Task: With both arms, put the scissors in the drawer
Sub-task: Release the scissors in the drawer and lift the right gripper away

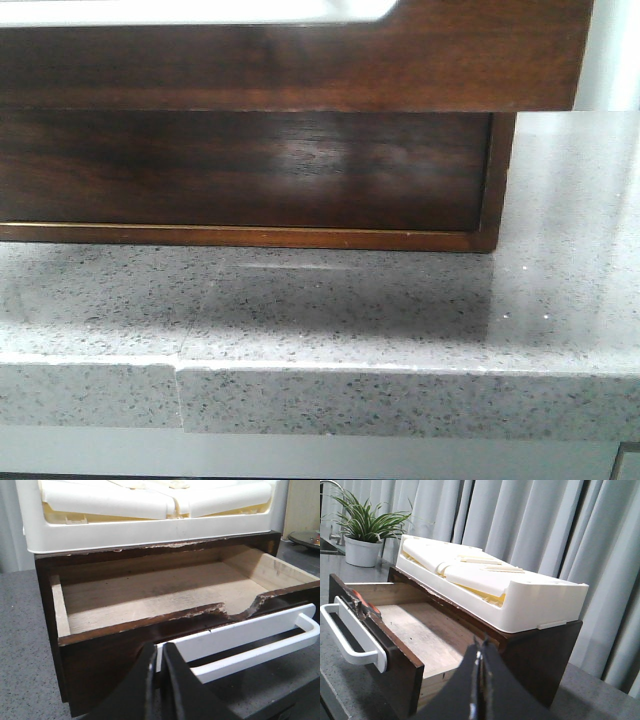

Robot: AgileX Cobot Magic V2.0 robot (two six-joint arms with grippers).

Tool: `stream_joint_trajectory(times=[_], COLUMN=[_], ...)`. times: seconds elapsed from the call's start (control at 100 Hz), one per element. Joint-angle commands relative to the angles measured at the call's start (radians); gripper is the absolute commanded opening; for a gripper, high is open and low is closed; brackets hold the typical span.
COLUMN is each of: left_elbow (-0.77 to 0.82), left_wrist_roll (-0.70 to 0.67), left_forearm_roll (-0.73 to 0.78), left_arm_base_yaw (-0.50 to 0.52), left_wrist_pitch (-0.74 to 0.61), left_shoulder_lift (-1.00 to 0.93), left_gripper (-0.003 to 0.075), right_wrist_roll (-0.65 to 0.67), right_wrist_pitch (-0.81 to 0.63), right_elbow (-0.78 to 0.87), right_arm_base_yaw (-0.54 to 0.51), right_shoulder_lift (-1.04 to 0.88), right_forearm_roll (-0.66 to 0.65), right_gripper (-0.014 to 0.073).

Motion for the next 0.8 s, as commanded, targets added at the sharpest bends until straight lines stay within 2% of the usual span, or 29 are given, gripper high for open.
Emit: stream_joint_trajectory(times=[0.0, 0.22, 0.29, 0.37, 0.52, 0.58, 0.79], left_elbow=[-0.022, 0.021, 0.047, 0.094, 0.262, 0.335, 0.505], left_wrist_roll=[-0.003, -0.003, 0.004, -0.015, -0.287, -0.366, -0.569], left_forearm_roll=[-0.042, -0.039, 0.068, 0.219, 0.462, 0.545, 0.665], left_arm_base_yaw=[-0.007, -0.007, -0.007, -0.007, -0.007, -0.007, -0.007], left_wrist_pitch=[-0.07, -0.077, -0.09, -0.18, -0.446, -0.511, -0.549], left_shoulder_lift=[0.014, 0.011, -0.009, -0.057, -0.177, -0.226, -0.249], left_gripper=[-0.002, -0.002, -0.002, -0.002, -0.002, -0.002, -0.002], right_wrist_roll=[0.001, 0.001, 0.001, 0.001, 0.001, 0.001, 0.001], right_wrist_pitch=[-0.083, -0.083, -0.083, -0.083, -0.083, -0.083, -0.08], right_elbow=[-0.02, -0.02, -0.02, -0.02, -0.02, -0.02, -0.02], right_arm_base_yaw=[-0.001, -0.001, -0.001, -0.001, -0.001, -0.001, -0.001], right_shoulder_lift=[0.015, 0.015, 0.015, 0.015, 0.015, 0.015, 0.015], right_forearm_roll=[-0.023, -0.023, -0.023, -0.023, -0.023, -0.023, -0.023], right_gripper=[-0.0046, -0.0046, -0.0046, -0.0046, -0.0046, -0.0046, -0.0046])
